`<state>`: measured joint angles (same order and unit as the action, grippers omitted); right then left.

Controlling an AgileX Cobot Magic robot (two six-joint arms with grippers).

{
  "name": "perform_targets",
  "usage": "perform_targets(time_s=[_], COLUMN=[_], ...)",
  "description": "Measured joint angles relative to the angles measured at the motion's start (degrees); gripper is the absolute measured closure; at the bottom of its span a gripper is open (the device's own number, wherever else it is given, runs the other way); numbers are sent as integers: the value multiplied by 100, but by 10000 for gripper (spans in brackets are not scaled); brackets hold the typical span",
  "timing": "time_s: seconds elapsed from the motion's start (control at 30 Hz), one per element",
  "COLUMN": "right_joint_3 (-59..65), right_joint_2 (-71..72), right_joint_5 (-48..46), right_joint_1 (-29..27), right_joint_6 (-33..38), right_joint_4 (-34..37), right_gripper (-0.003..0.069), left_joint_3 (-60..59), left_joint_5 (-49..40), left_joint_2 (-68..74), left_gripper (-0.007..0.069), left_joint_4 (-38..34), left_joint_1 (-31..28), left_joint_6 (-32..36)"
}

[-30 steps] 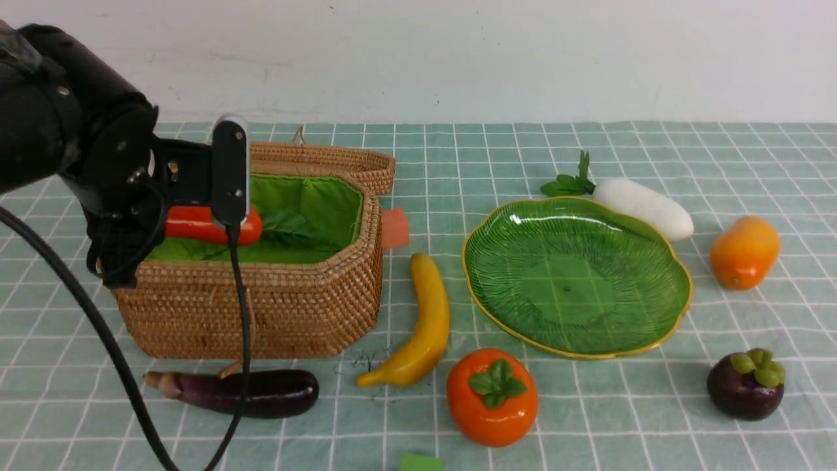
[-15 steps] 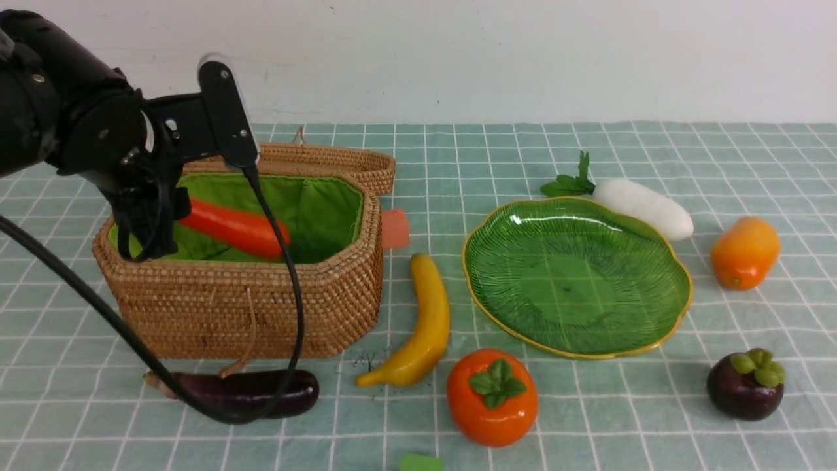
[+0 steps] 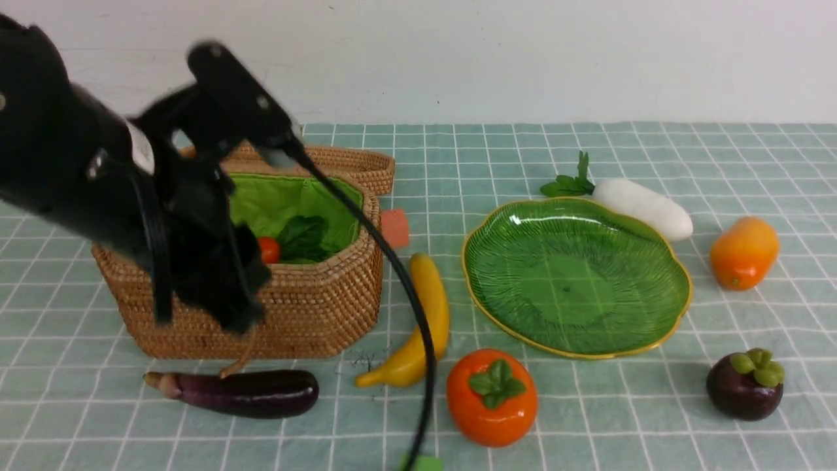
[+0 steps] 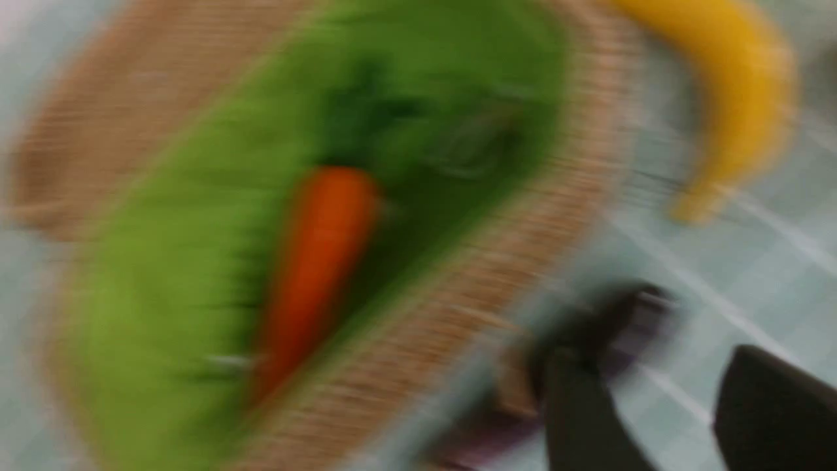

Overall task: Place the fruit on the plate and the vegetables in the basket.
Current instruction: Use the left arm to grab an eggplant and put it into the left basket

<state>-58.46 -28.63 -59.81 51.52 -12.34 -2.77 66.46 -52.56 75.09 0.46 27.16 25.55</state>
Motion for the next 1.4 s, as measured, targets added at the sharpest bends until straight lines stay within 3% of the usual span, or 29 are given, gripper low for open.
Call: perform_targets(time_s=[0.03, 0.1, 0.23, 0.33, 0.37, 0.5, 0.63, 0.77, 1.1, 1.2, 1.3, 1.4], right_joint_3=[0, 0, 0, 0, 0, 0, 0, 0, 0, 0, 0, 0], right_joint_2=[0, 0, 0, 0, 0, 0, 0, 0, 0, 0, 0, 0], right_joint_5=[-29, -29, -10, 11, 27, 40, 40, 40, 40, 40, 40, 40], right_joint_1=[0, 0, 0, 0, 0, 0, 0, 0, 0, 0, 0, 0], right_joint_6=[0, 4, 21, 24, 64, 153, 169, 169, 283, 296, 301, 309], right_joint_4=[46, 64, 64, 139, 214, 437, 751, 892, 981, 981, 1000, 1005], right_gripper=[564, 564, 564, 564, 564, 564, 564, 564, 564, 564, 564, 564], left_joint_3=[-339, -686, -1044, -1076, -1076, -1076, -1076, -1076, -1076, -1076, -1076, -1076], left_joint_5=[-459, -675, -654, -228, 177, 969, 1271, 1522, 1867, 1762, 1725, 1725], left_joint_2=[-27, 65, 449, 704, 838, 1226, 1634, 1963, 2499, 2533, 2533, 2533], left_gripper=[494, 529, 491, 374, 285, 97, 34, 46, 61, 103, 205, 221], left_joint_4=[-221, -327, -294, -46, 184, 701, 1396, 2047, 2393, 2299, 2268, 2280], left_joint_1=[339, 564, 710, 729, 735, 735, 735, 735, 735, 735, 735, 739], left_joint_6=[132, 265, 348, 366, 364, 364, 240, -125, -414, -427, -431, -431])
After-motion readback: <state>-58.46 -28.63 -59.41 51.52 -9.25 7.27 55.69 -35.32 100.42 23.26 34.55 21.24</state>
